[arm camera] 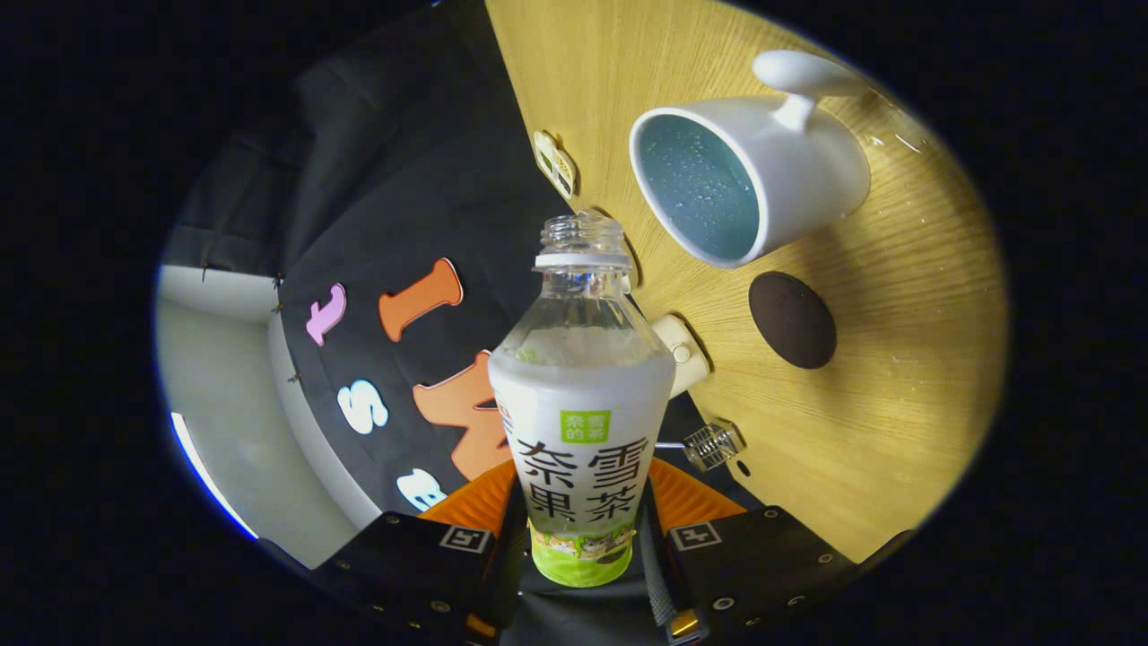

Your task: Take the bottle from table, then pour the juice into the cup, finally place the bottle on the coaster

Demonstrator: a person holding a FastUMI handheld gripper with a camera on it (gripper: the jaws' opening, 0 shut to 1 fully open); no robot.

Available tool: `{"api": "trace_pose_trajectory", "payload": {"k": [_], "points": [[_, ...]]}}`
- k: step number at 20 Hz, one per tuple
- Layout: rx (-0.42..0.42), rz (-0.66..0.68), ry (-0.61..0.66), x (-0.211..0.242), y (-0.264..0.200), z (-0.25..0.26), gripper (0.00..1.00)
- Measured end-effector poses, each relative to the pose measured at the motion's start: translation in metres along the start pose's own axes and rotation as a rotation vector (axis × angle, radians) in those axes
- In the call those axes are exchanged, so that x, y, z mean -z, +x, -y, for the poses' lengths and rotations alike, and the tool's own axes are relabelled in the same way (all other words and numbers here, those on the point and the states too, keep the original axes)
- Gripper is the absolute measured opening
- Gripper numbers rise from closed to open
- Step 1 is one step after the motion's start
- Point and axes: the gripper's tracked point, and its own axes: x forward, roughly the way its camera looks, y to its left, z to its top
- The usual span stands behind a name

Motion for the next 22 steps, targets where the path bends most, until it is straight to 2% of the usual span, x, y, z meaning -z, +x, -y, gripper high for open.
{"api": "trace_pose_trajectory", "payload": {"k": [3, 6, 9, 14, 18, 22], "points": [[0.072, -0.028, -0.213, 0.005, 0.0, 0.026, 0.57], [0.084, -0.061, -0.392, 0.012, -0.001, 0.03, 0.58], [0.121, -0.089, -0.65, 0.018, 0.003, 0.041, 0.58], [0.127, -0.106, -0.988, 0.011, 0.006, 0.043, 0.58], [0.092, -0.094, -1.25, 0.008, 0.006, 0.024, 0.58], [0.065, -0.093, -1.456, 0.008, 0.008, 0.018, 0.58]]}}
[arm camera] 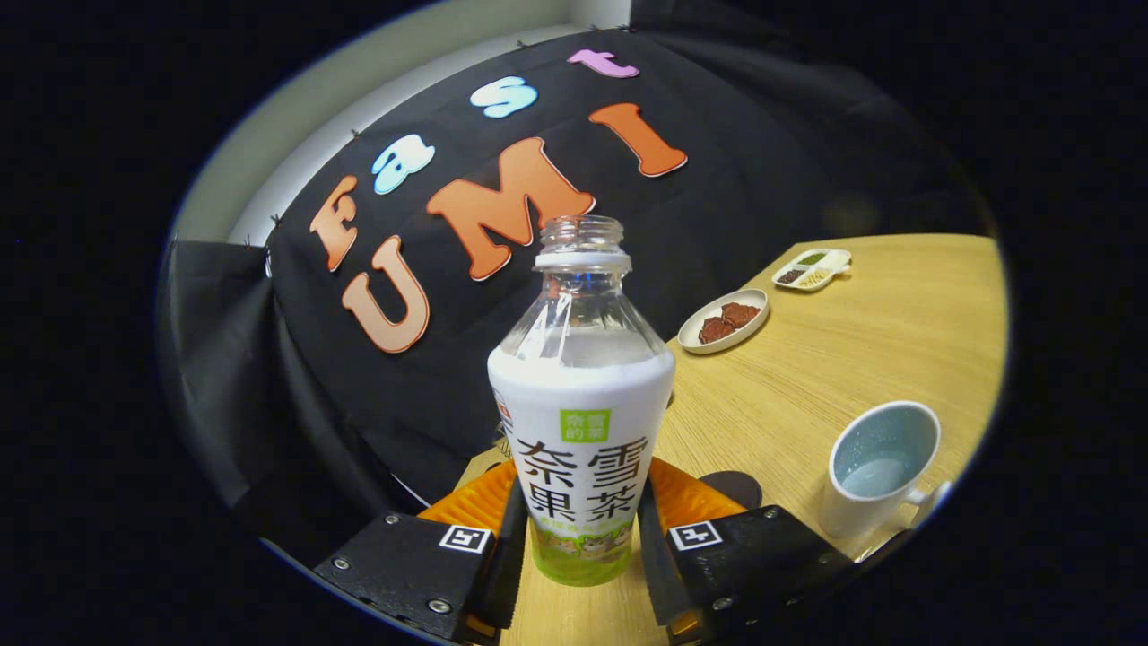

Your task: Take the bottle from table, then pour the juice into the cup, finally place the bottle on the coaster

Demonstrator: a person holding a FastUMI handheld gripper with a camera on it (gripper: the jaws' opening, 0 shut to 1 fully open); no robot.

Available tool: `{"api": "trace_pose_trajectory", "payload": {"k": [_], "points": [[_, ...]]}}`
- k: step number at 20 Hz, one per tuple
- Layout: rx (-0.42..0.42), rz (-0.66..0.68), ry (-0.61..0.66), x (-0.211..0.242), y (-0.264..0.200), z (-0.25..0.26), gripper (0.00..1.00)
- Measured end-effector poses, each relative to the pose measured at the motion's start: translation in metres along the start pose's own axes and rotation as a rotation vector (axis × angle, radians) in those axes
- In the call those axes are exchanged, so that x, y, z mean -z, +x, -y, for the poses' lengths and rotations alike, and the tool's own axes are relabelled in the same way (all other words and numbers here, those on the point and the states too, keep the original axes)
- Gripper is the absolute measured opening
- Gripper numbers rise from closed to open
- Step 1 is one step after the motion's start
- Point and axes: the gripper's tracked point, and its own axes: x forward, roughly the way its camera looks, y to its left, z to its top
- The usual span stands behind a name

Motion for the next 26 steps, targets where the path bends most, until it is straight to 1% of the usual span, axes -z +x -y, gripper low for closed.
{"api": "trace_pose_trajectory", "payload": {"k": [3, 6, 10, 13, 16, 18, 24, 26], "points": [[0.023, 0.017, -0.159, -0.001, 0.008, 0.011, 0.58], [0.043, 0.034, -0.292, -0.004, 0.021, 0.014, 0.58], [0.069, 0.007, -0.491, 0.012, 0.039, 0.023, 0.58], [0.118, 0.014, -0.602, 0.014, 0.044, 0.035, 0.58], [0.13, 0.011, -0.636, 0.016, 0.053, 0.044, 0.59], [0.124, 0.011, -0.621, 0.02, 0.06, 0.049, 0.59], [0.151, -0.027, -0.588, 0.037, 0.067, 0.073, 0.59], [0.15, -0.027, -0.573, 0.04, 0.066, 0.074, 0.62]]}}
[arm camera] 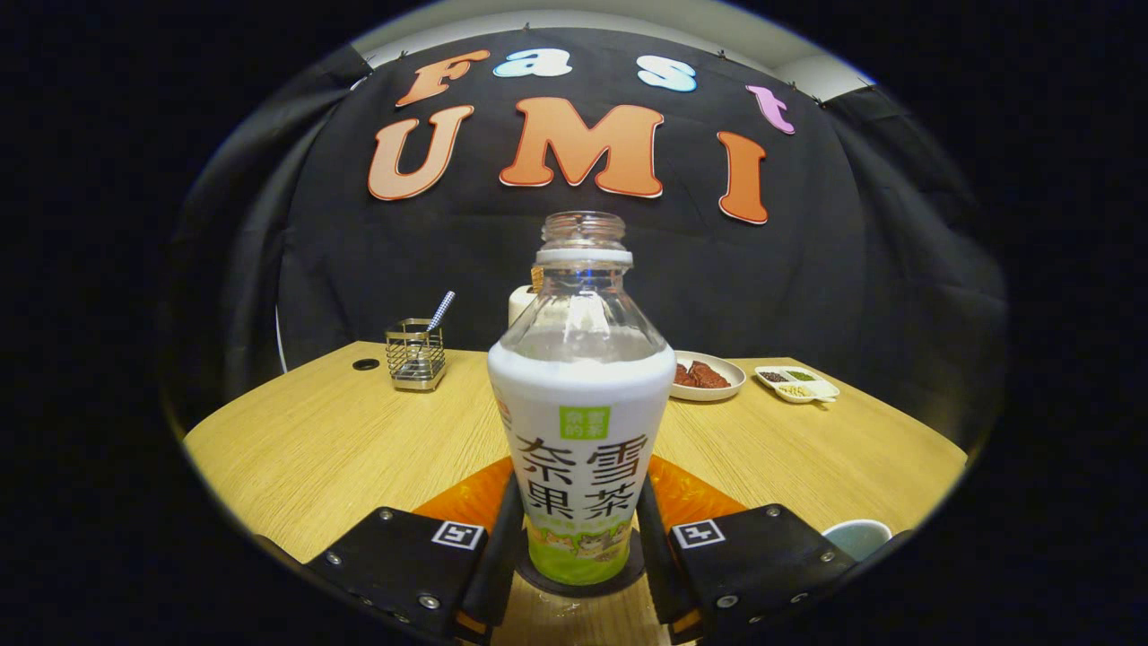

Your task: Take the bottle from table, then pour the juice into the cup, finally place the bottle on the coaster

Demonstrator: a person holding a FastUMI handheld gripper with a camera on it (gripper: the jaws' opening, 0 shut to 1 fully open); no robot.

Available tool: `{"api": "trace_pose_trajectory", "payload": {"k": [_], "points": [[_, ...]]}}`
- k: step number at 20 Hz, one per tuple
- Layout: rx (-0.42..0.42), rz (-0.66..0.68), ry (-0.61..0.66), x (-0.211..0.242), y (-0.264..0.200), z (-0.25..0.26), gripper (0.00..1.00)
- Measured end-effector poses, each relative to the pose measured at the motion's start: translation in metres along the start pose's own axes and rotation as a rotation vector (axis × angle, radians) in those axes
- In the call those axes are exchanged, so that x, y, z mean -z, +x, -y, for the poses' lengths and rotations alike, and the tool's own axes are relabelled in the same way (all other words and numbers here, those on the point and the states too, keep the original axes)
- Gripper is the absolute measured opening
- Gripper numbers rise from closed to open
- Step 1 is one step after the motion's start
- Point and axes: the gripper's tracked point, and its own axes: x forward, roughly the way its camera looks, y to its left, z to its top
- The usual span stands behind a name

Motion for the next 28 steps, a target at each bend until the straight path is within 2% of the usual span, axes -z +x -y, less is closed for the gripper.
{"api": "trace_pose_trajectory", "payload": {"k": [6, 8, 9, 13, 15, 18, 22, 28], "points": [[0.017, 0.005, 0.018, 0.001, -0.002, 0.003, 0.68], [-0.009, -0.012, 0.057, 0.003, -0.006, -0.001, 0.76], [-0.021, -0.01, 0.078, 0.001, -0.009, -0.002, 0.85], [-0.012, 0.037, 0.135, -0.016, -0.028, 0.003, 0.96], [0.004, 0.062, 0.161, -0.024, -0.04, 0.005, 0.97], [-0.024, 0.114, 0.18, -0.043, -0.063, -0.005, 0.97], [-0.008, 0.178, 0.142, -0.077, -0.096, -0.017, 0.97], [-0.071, 0.237, 0.086, -0.128, -0.162, -0.076, 0.97]]}}
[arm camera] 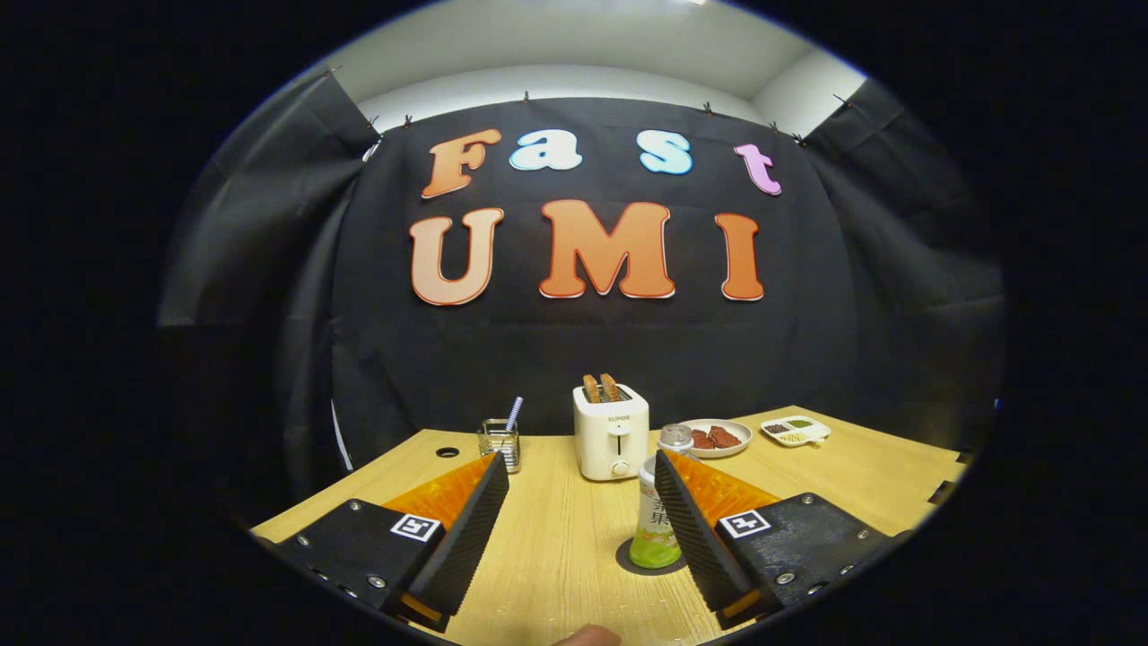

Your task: Take the bottle from table, then pour the juice into the cup, finally place the bottle on the coaster

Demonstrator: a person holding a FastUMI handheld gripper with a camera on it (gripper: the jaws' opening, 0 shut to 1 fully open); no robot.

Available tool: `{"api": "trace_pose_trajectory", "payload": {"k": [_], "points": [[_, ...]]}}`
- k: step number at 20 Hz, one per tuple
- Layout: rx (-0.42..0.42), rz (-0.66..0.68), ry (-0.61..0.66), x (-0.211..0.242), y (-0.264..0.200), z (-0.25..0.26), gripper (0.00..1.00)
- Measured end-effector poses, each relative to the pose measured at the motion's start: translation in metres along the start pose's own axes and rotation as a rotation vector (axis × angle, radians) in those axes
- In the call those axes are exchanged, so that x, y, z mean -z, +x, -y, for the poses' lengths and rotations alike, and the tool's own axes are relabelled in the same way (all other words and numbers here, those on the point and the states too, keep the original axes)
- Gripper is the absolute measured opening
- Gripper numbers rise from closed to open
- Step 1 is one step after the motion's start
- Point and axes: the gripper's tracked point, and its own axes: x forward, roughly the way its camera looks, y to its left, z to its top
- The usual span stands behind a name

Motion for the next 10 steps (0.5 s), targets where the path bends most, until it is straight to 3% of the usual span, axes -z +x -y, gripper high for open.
{"api": "trace_pose_trajectory", "payload": {"k": [4, 10], "points": [[-0.119, 0.049, 0.088, -0.032, -0.032, -0.047, 0.97], [-0.085, 0.128, 0.01, -0.085, -0.068, -0.057, 0.97]]}}
